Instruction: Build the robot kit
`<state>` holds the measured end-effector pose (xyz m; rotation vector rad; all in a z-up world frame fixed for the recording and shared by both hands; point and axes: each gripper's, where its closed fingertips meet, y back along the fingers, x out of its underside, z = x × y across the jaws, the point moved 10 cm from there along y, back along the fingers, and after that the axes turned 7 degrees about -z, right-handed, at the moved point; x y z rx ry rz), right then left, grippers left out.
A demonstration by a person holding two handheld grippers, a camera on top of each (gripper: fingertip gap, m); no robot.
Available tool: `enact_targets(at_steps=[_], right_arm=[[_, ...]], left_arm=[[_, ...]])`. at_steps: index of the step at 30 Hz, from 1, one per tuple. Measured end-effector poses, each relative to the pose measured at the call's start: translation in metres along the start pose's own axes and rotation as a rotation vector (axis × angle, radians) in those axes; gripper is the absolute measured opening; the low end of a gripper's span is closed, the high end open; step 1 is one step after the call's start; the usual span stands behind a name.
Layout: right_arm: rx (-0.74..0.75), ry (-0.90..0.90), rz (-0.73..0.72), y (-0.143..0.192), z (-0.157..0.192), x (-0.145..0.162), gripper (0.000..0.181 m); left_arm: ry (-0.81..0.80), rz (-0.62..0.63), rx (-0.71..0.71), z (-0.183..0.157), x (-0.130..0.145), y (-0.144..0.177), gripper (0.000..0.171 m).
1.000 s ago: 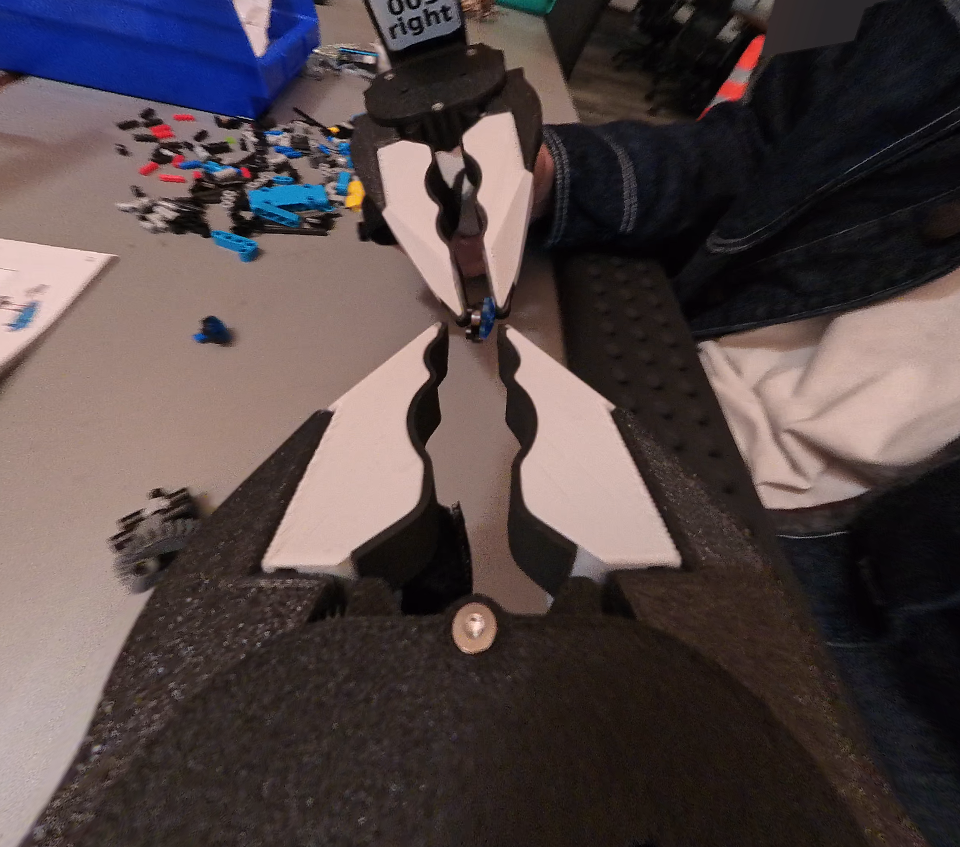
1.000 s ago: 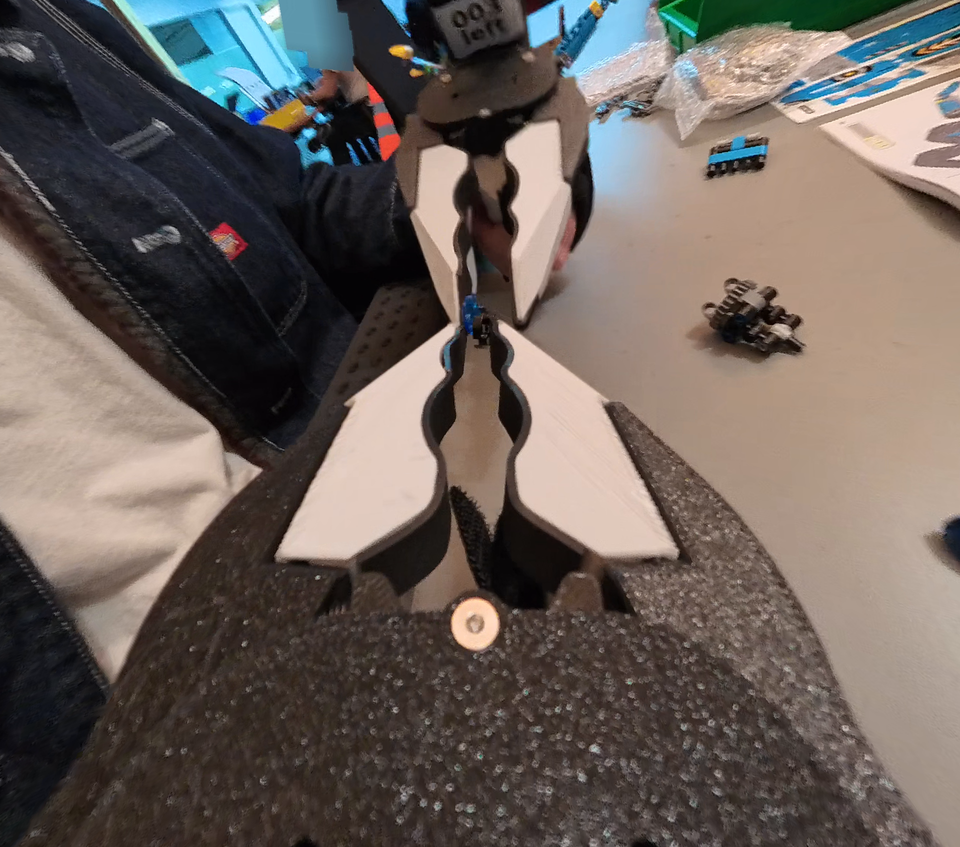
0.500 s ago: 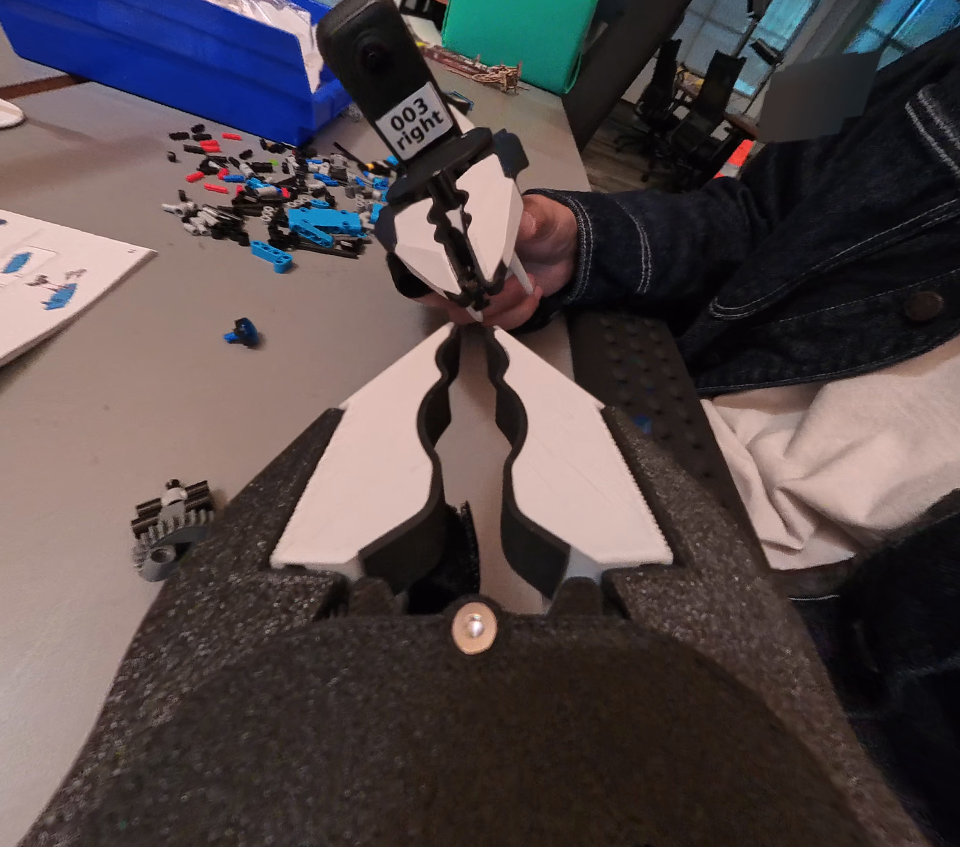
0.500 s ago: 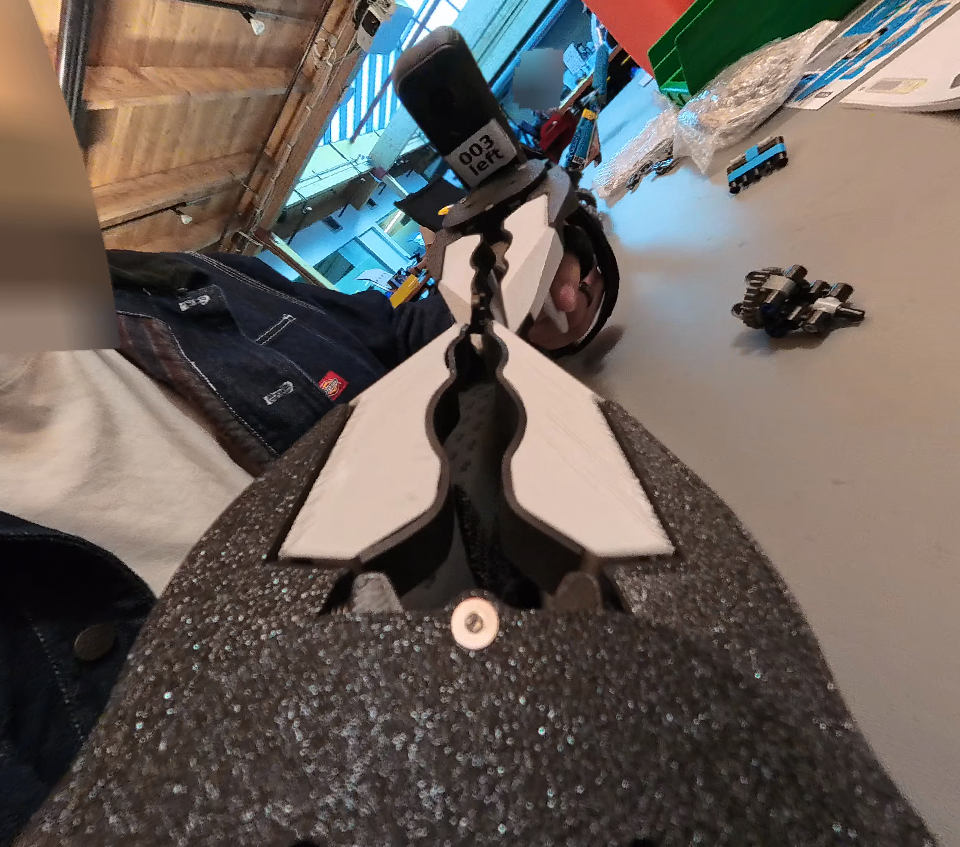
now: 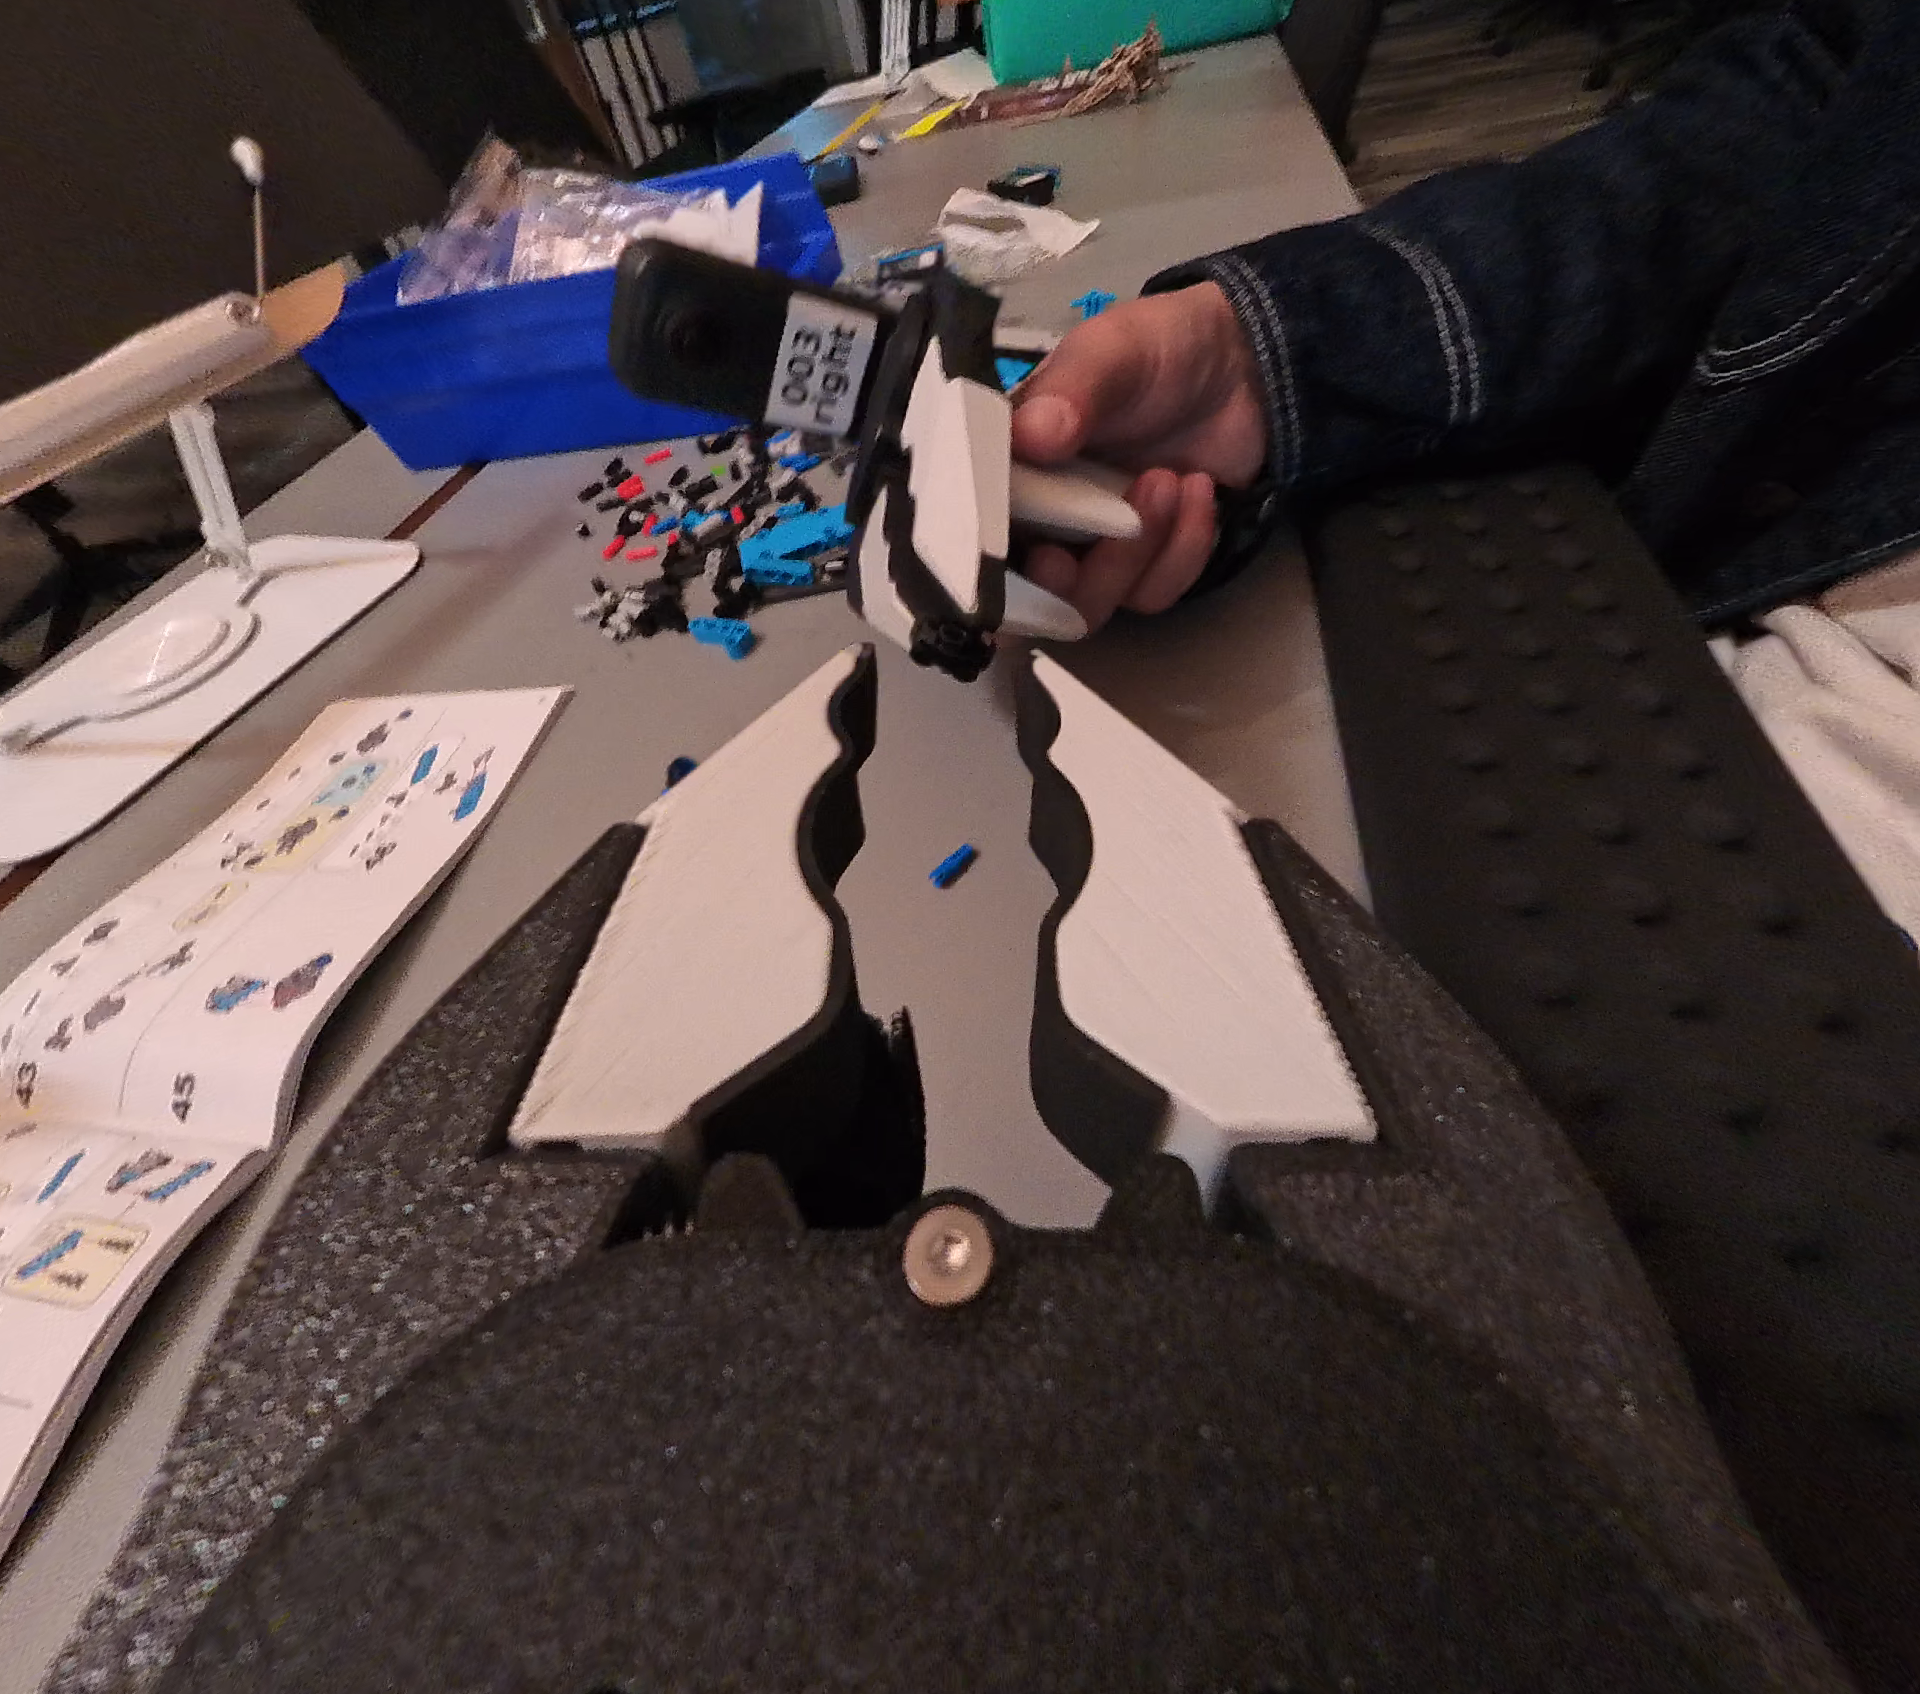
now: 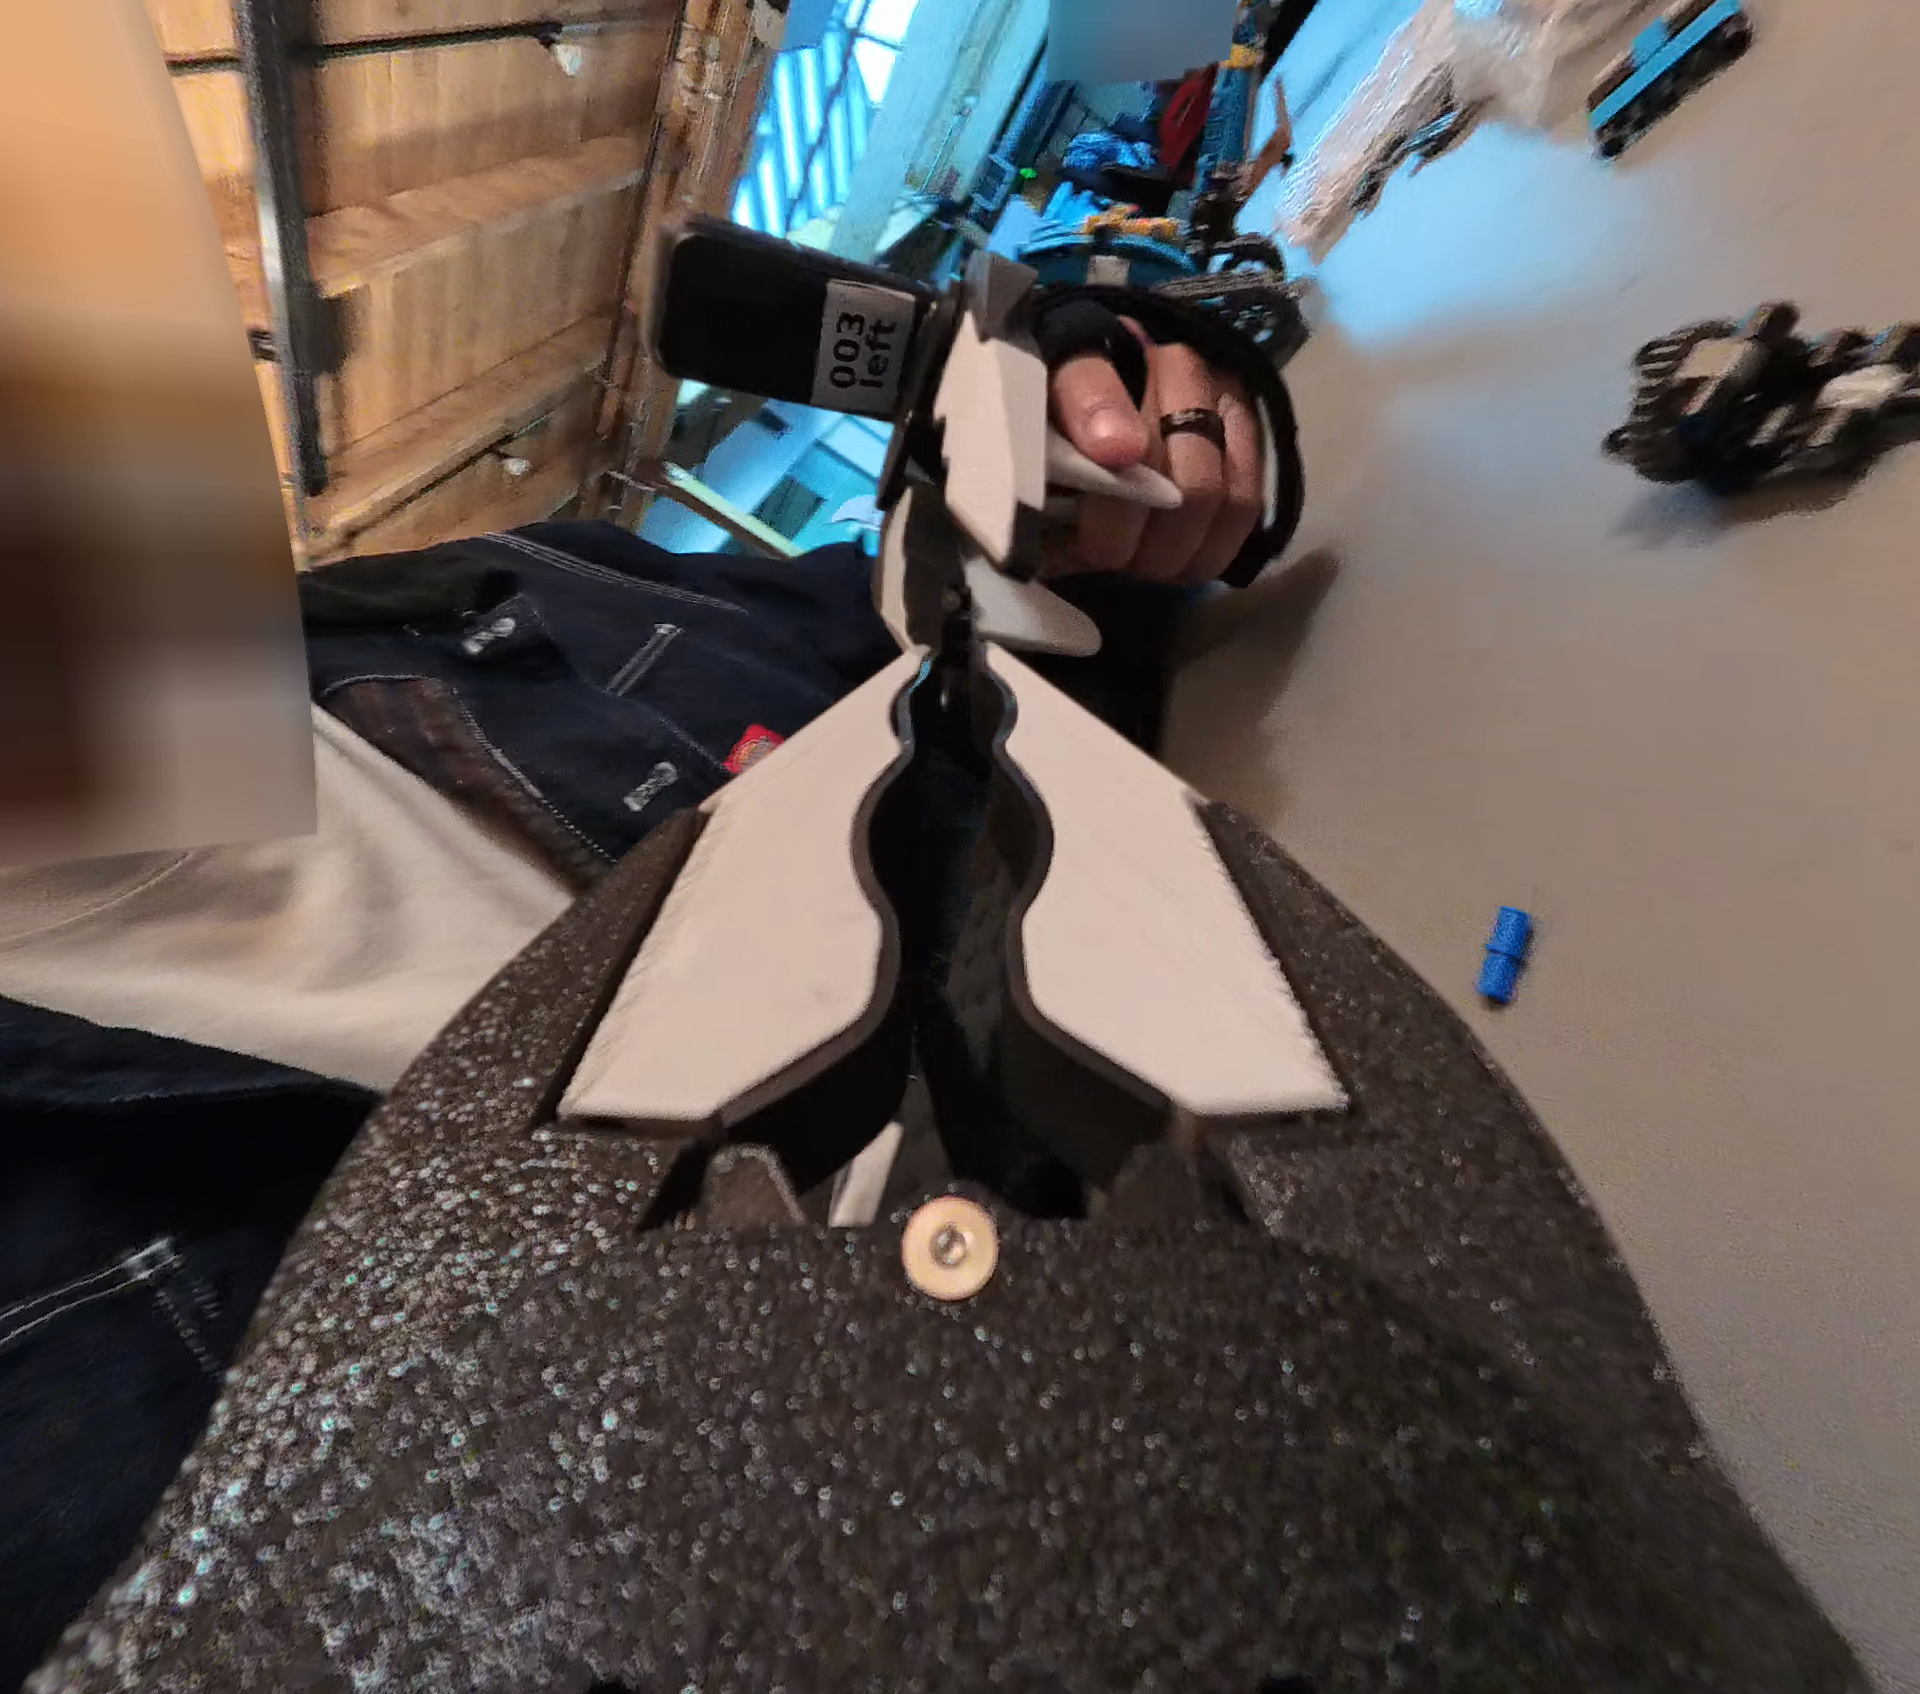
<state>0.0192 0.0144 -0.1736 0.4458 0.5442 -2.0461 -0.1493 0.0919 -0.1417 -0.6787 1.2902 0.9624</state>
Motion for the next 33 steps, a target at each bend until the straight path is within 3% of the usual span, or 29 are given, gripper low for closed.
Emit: enact_targets(at_steps=[3, 7, 9, 12, 14, 17, 22, 25, 28, 33], right_arm=[[-0.079, -0.09, 0.018, -0.005, -0.001, 0.004, 0.005], [-0.054, -0.102, 0.017, -0.002, -0.005, 0.005, 0.006], [0.013, -0.007, -0.039, 0.004, 0.002, -0.002, 0.017], [0.195, 0.384, -0.076, 0.018, 0.044, -0.001, 0.015], [0.276, 0.599, 0.058, 0.013, 0.082, 0.025, 0.017], [0.35, 0.7, 0.347, -0.01, 0.115, 0.086, 0.017], [0.523, 0.859, 0.658, -0.04, 0.119, 0.181, 0.017], [0.6, 0.912, 0.629, -0.048, 0.112, 0.207, 0.011], [0.614, 0.806, 0.64, -0.056, 0.106, 0.217, 0.019], [0.637, 0.786, 0.69, -0.058, 0.101, 0.224, 0.017]], left_arm=[[-0.031, -0.027, 0.034, -0.006, -0.004, -0.001, 0.015], [-0.049, 0.021, 0.035, -0.006, -0.003, -0.002, 0.015], [-0.045, 0.036, -0.018, -0.004, -0.004, 0.001, 0.015], [-0.006, 0.045, -0.098, -0.013, -0.009, 0.018, 0.015], [0.029, 0.021, -0.122, -0.031, -0.015, 0.033, 0.015], [0.068, 0.024, -0.132, -0.065, -0.024, 0.049, 0.015], [0.047, 0.084, -0.105, -0.121, -0.03, 0.051, 0.015], [0.001, 0.124, -0.092, -0.142, -0.03, 0.043, 0.015], [0.039, 0.117, -0.068, -0.154, -0.029, 0.037, 0.015], [0.024, 0.148, -0.073, -0.17, -0.021, 0.04, 0.015]])
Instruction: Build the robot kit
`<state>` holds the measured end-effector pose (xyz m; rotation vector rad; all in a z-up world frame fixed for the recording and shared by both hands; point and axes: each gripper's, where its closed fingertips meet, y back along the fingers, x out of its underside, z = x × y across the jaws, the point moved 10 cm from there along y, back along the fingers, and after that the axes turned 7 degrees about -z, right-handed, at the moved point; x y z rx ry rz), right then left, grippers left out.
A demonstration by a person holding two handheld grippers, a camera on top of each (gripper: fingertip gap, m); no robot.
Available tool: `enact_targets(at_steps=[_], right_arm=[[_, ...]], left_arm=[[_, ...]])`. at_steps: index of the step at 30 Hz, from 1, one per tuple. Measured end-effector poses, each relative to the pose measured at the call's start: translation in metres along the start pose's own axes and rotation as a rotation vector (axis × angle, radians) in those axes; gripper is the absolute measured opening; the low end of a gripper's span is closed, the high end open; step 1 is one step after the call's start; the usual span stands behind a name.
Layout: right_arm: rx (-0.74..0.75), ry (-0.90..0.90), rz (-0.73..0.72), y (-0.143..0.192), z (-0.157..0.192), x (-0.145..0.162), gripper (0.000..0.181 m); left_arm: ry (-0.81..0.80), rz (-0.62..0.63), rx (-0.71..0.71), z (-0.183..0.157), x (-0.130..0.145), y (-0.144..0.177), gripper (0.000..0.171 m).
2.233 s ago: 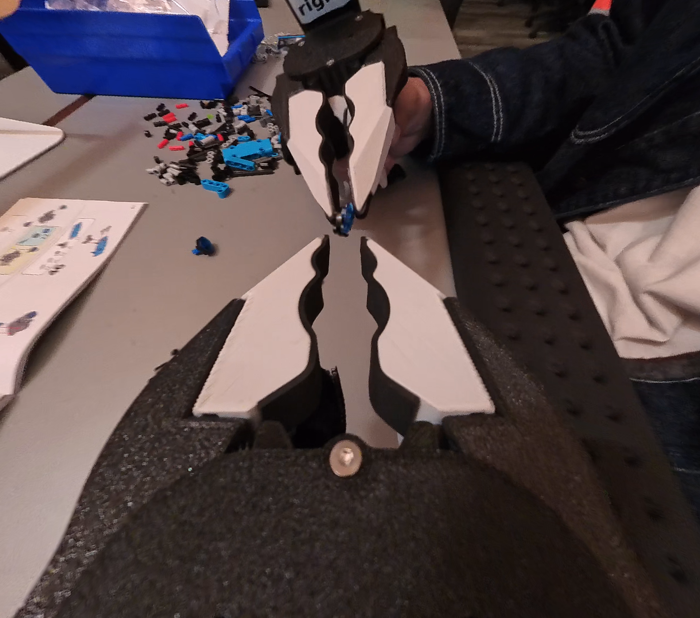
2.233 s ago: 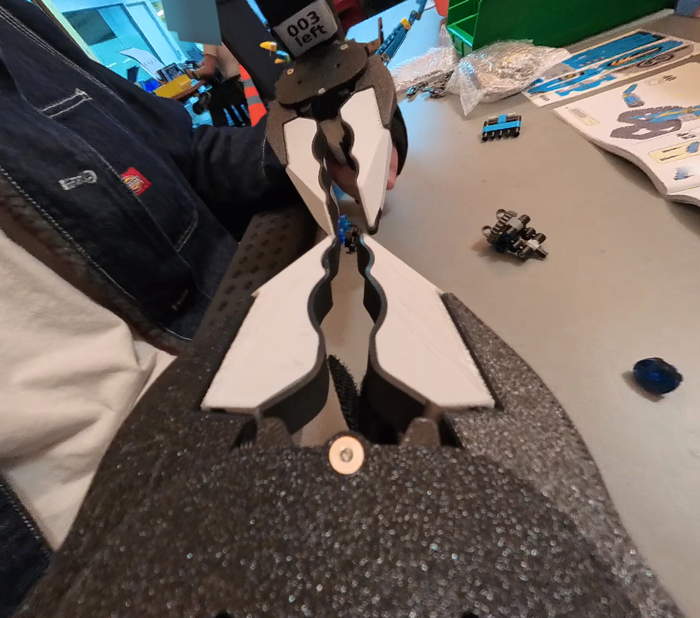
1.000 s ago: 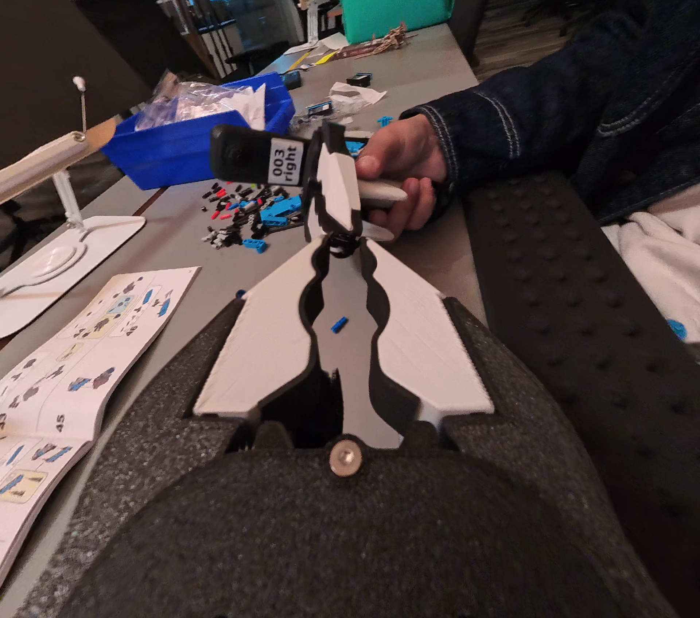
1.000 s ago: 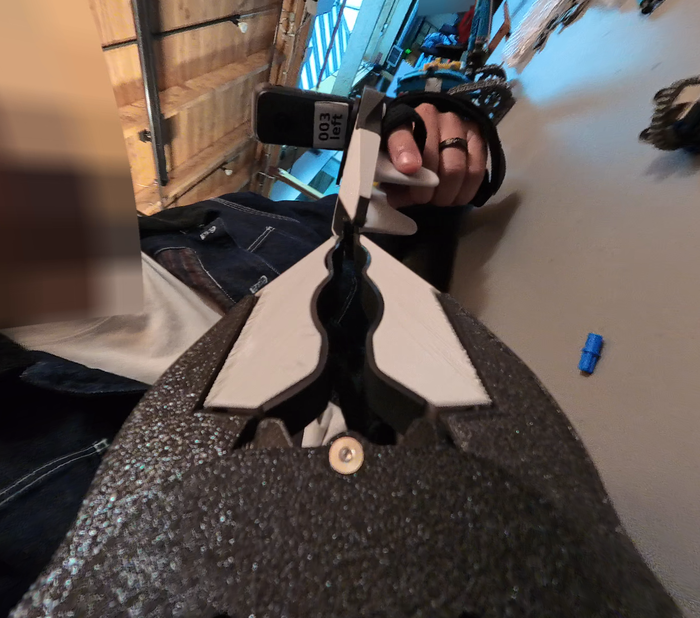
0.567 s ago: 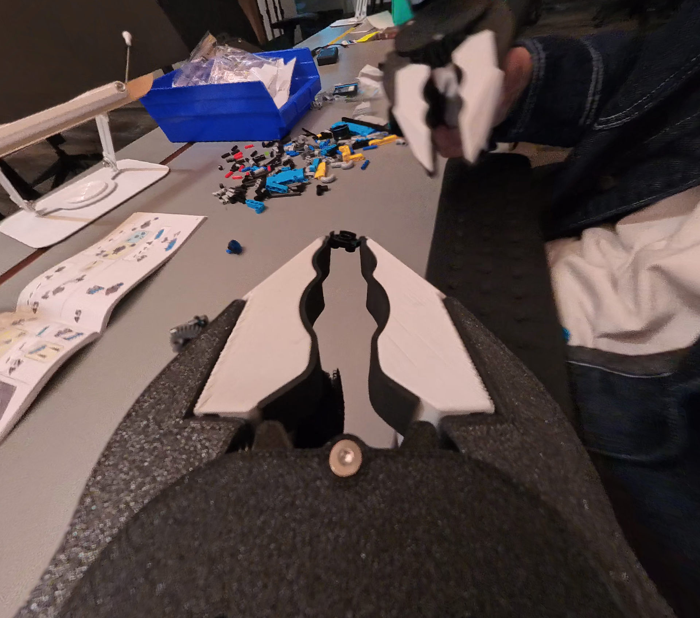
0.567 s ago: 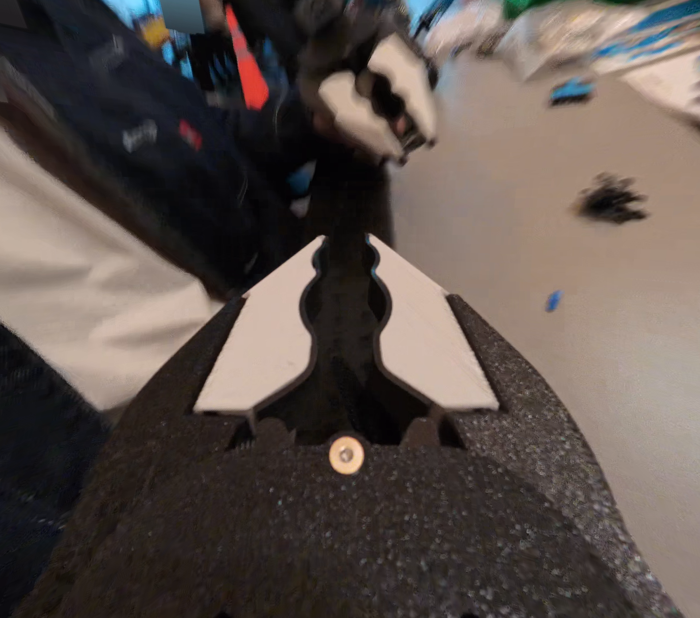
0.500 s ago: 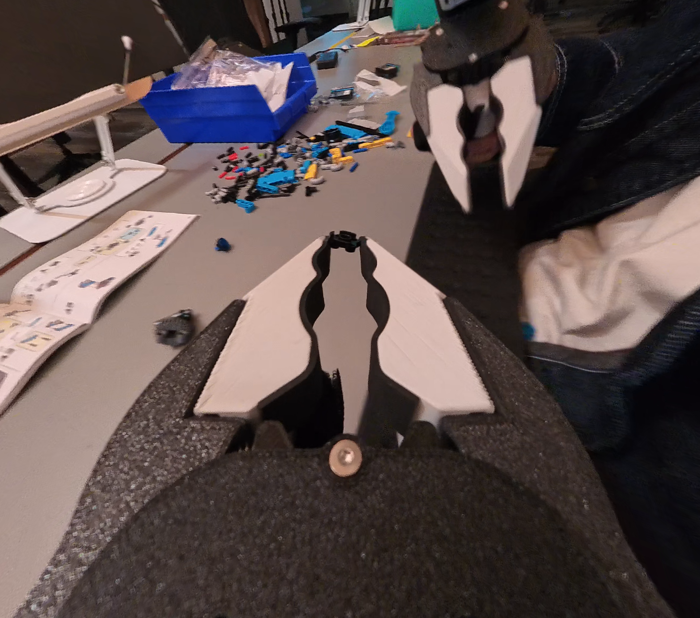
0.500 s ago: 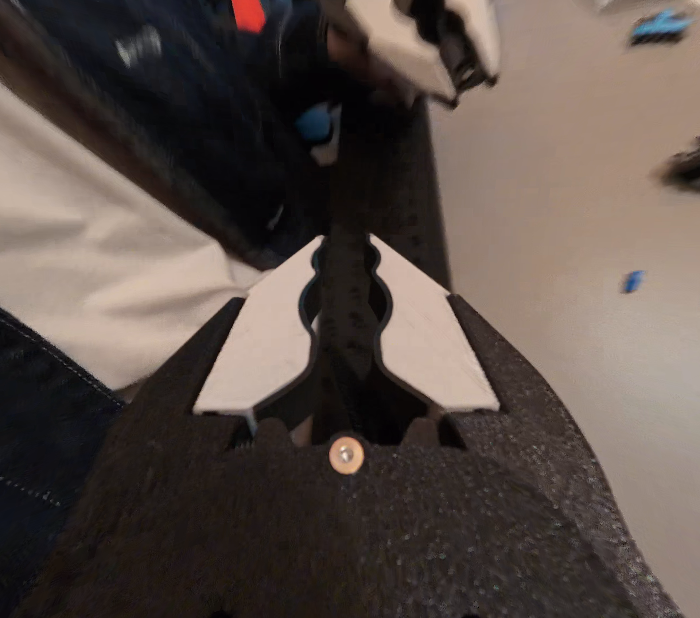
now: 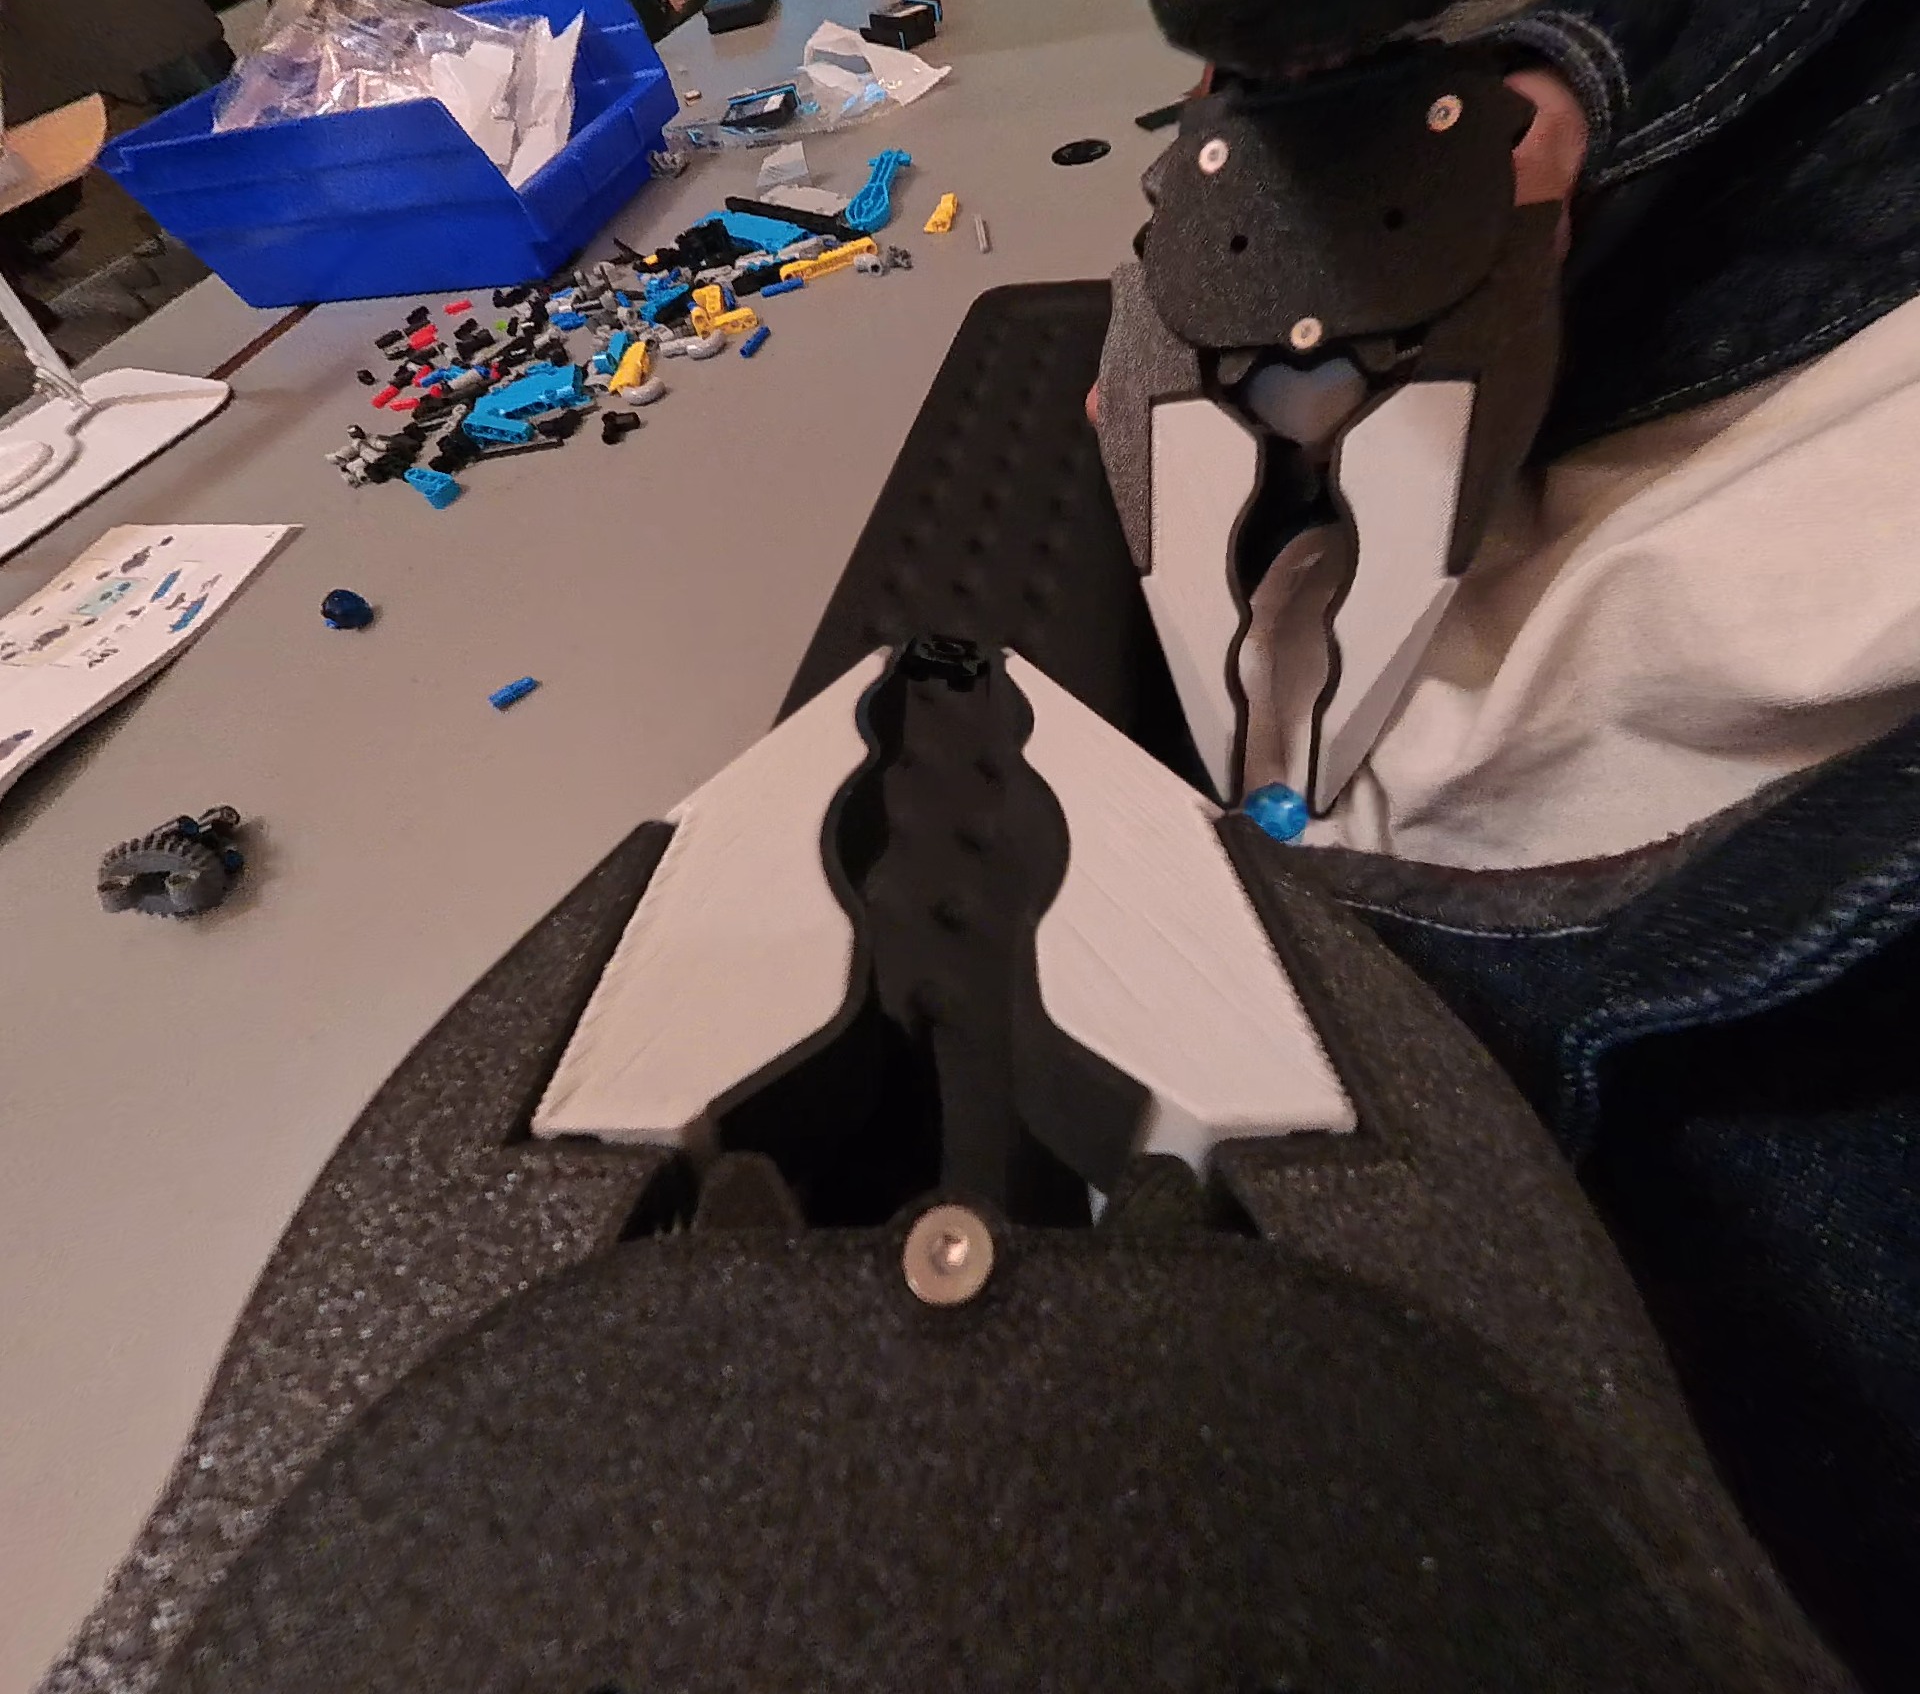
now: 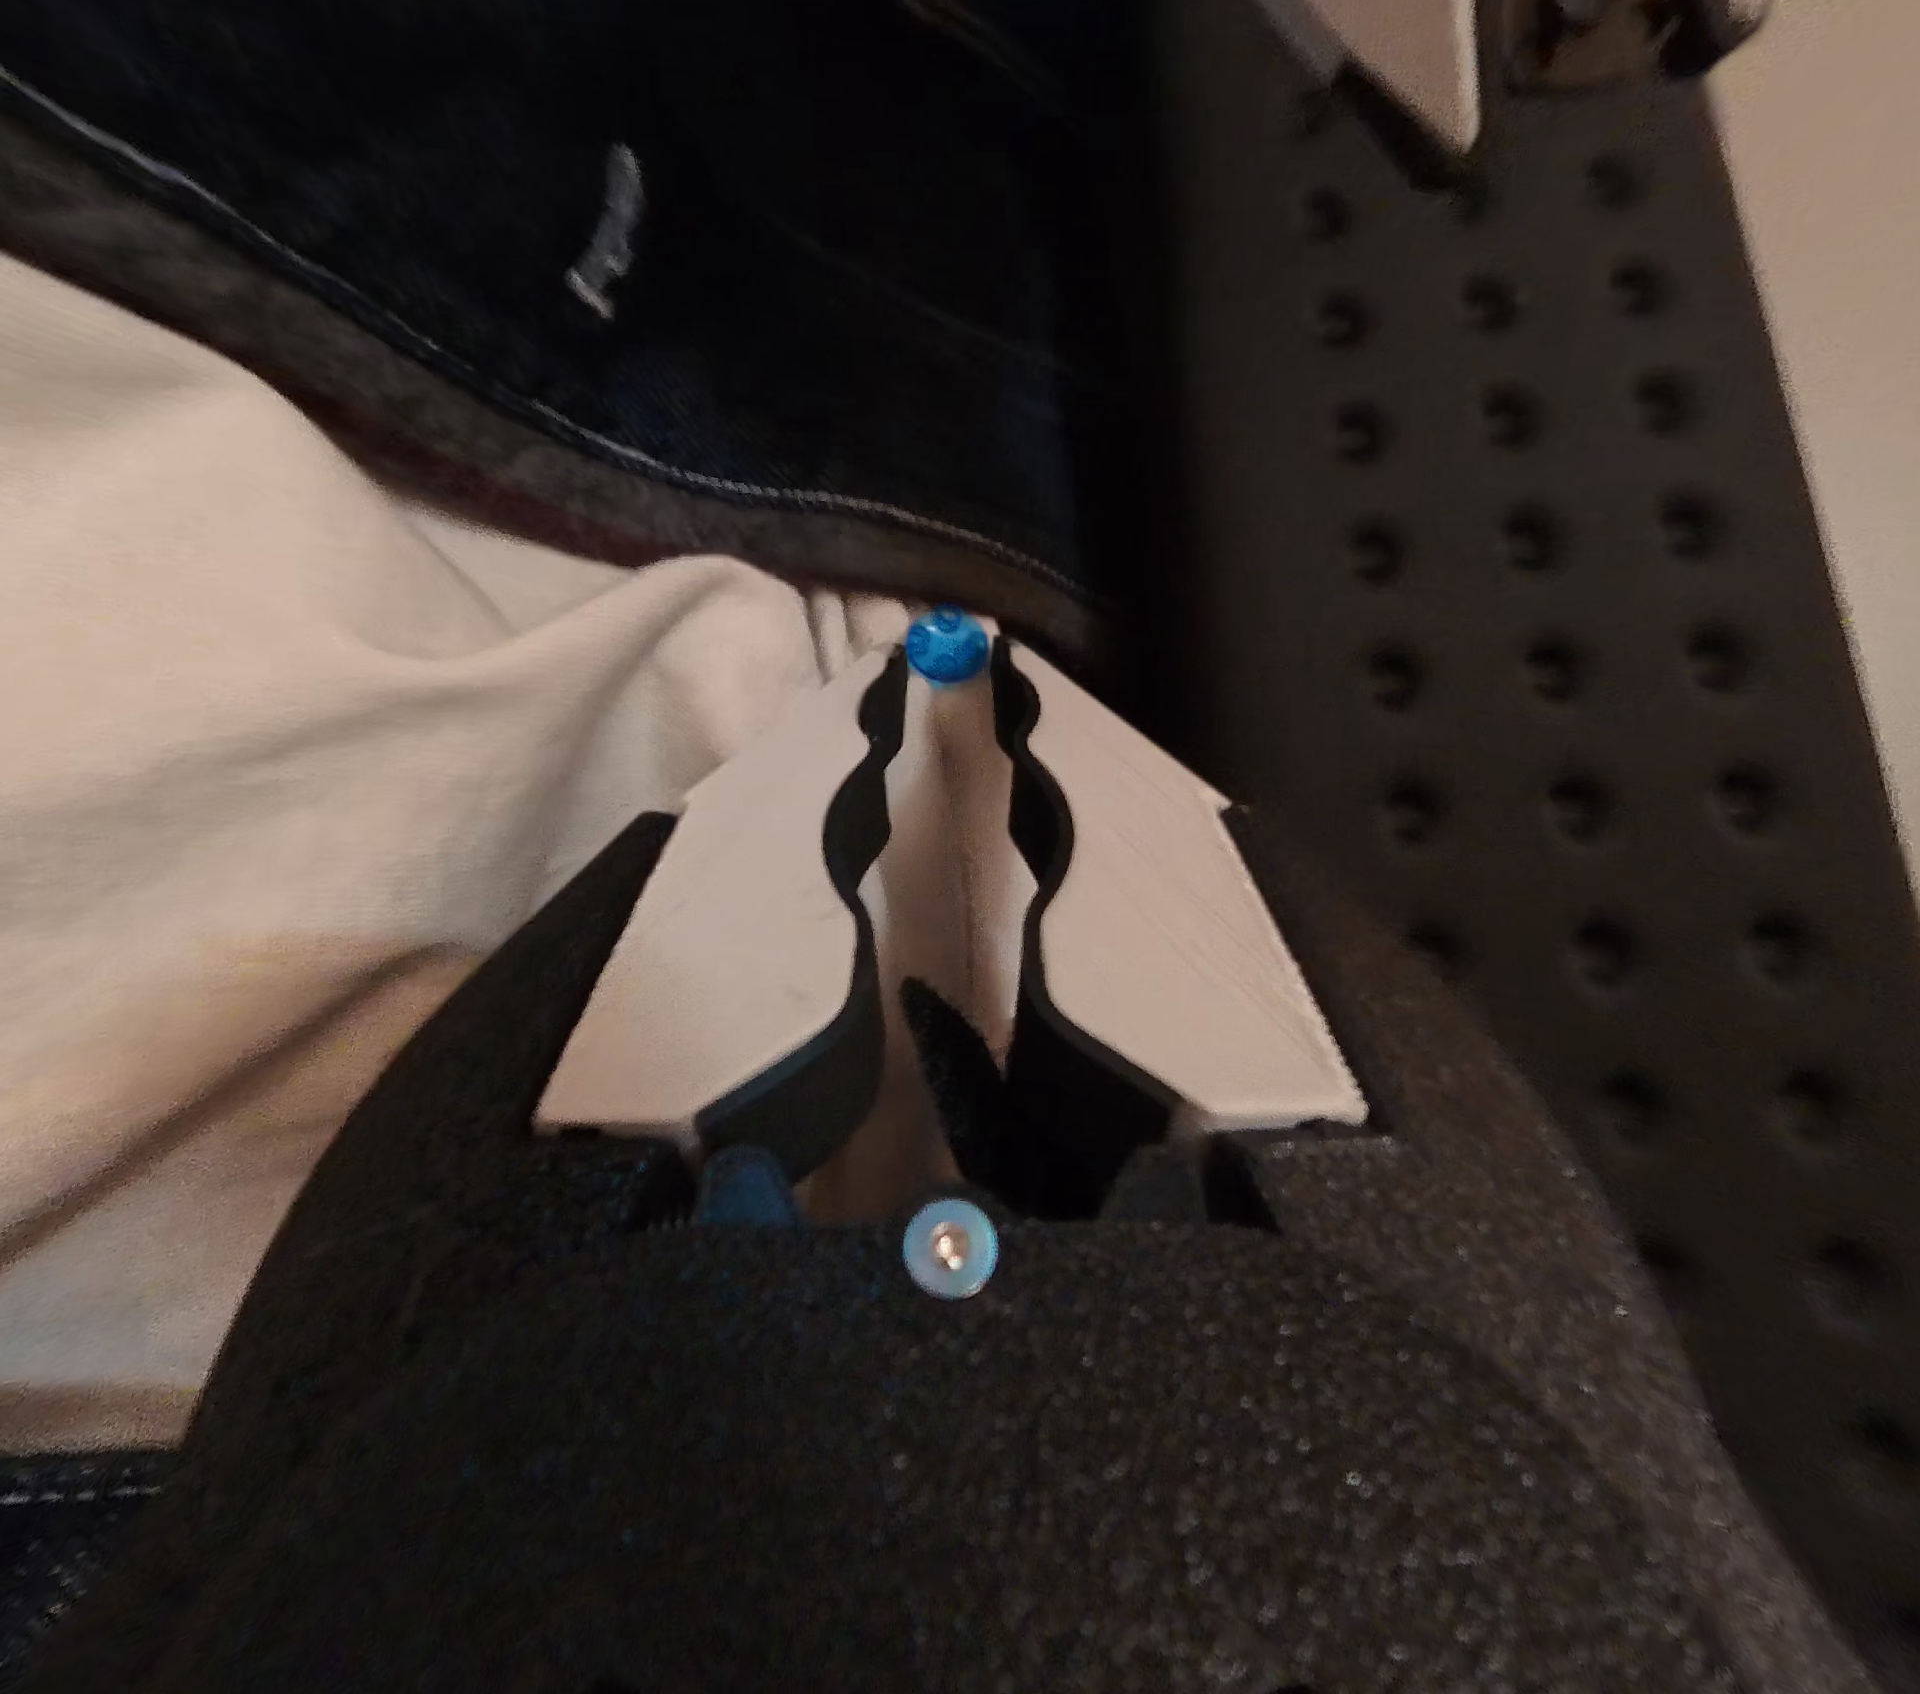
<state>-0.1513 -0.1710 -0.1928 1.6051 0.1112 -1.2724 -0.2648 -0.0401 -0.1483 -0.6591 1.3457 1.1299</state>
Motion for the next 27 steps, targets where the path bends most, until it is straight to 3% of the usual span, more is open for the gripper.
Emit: enact_targets(at_steps=[8, 13, 16, 19, 22, 24, 27], right_arm=[[-0.048, 0.087, 0.014, -0.011, 0.002, -0.005, 0.015], [-0.045, 0.077, -0.095, 0.006, -0.013, -0.022, 0.014], [0.142, 0.154, -0.027, 0.03, -0.061, -0.04, 0.015], [0.248, 0.141, 0.081, 0.038, -0.135, -0.049, 0.015], [0.202, 0.03, 0.134, 0.028, -0.204, -0.045, 0.015], [0.184, 0.037, 0.164, 0.022, -0.226, -0.043, 0.015], [0.128, 0.065, 0.059, 0.028, -0.225, -0.065, 0.015]], left_arm=[[0.002, 0.041, -0.036, -0.011, 0.012, 0.008, 0.015], [0.002, 0.052, -0.052, -0.007, 0.016, 0.013, 0.014], [-0.01, 0.091, -0.06, 0.008, 0.016, 0.009, 0.014], [-0.072, 0.158, -0.11, 0.04, 0.004, 0.005, 0.015], [-0.102, 0.216, -0.086, 0.08, -0.026, 0.001, 0.015], [-0.106, 0.231, -0.114, 0.117, -0.031, -0.007, 0.015], [-0.098, 0.27, -0.082, 0.16, -0.006, -0.029, 0.015]])
